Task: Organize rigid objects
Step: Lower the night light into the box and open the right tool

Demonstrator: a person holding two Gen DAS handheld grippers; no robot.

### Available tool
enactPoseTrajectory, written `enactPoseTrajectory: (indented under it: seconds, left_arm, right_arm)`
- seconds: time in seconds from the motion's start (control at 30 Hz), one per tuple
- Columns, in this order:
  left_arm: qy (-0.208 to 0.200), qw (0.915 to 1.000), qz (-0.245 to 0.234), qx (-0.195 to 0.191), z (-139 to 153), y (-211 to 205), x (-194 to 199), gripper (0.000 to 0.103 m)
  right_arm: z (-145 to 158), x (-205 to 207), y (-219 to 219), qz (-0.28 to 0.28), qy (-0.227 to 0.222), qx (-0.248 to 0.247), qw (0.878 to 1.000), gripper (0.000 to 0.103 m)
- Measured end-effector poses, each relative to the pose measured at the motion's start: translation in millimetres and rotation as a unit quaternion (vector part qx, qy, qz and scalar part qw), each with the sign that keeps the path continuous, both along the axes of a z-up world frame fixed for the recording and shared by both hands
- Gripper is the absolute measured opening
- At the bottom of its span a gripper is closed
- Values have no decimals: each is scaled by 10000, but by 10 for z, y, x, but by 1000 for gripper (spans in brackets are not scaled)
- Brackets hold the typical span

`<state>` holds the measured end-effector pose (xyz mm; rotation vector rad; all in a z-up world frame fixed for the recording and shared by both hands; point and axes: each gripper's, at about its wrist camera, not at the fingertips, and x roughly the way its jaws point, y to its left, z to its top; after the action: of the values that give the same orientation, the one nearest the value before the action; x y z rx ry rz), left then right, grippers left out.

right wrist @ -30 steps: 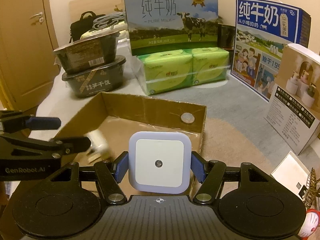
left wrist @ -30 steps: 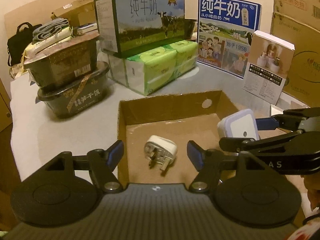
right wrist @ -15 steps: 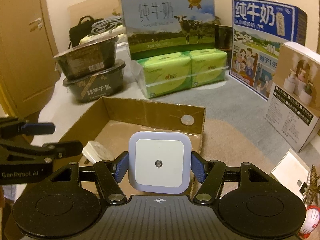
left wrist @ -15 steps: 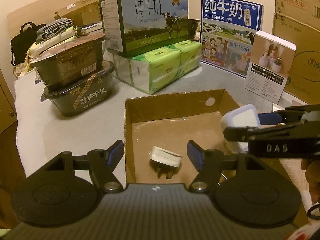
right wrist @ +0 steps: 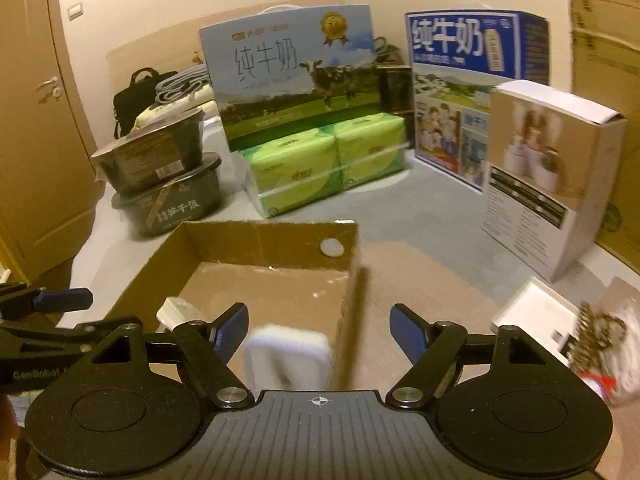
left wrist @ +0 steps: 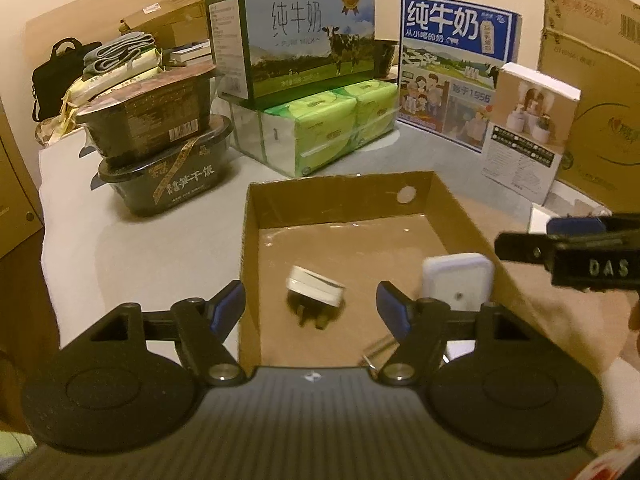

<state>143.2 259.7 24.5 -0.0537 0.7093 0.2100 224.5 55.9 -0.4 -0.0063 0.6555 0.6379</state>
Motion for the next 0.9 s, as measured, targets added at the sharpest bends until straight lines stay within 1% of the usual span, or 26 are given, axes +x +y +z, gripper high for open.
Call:
enactPoseTrajectory:
  seconds: [0.13, 0.27, 0.47, 0.5, 0.63, 0.7, 0.9]
  left_arm:
    - [-77, 9999, 27, -97, 92, -161, -152, 73]
    - [-168, 9997, 11, -185, 193, -363, -317, 77]
    - [-247, 9994, -109, -237, 316, -713, -525, 82]
    - [-262, 9993, -113, -246, 330, -759, -552, 84]
    - [-308, 9990, -158, -299, 380, -976, -674, 86]
    - [-338, 9987, -184, -346, 395, -1076, -734, 89]
    - [-321, 9981, -295, -433, 387, -1353, -866, 91]
  right_arm:
    - [52, -232, -213, -91, 12, -11, 10000, 77]
    - [119, -470, -436, -171, -48, -57, 9998, 77]
    - [229, -746, -767, -308, -104, -89, 9994, 77]
    - [245, -796, -829, -325, -123, -87, 9994, 77]
    - [300, -951, -1081, -492, -121, -46, 9987, 77]
    - [326, -1027, -1197, -561, -151, -61, 9983, 77]
    - [359, -1219, -1523, -732, -203, -78, 9971, 77]
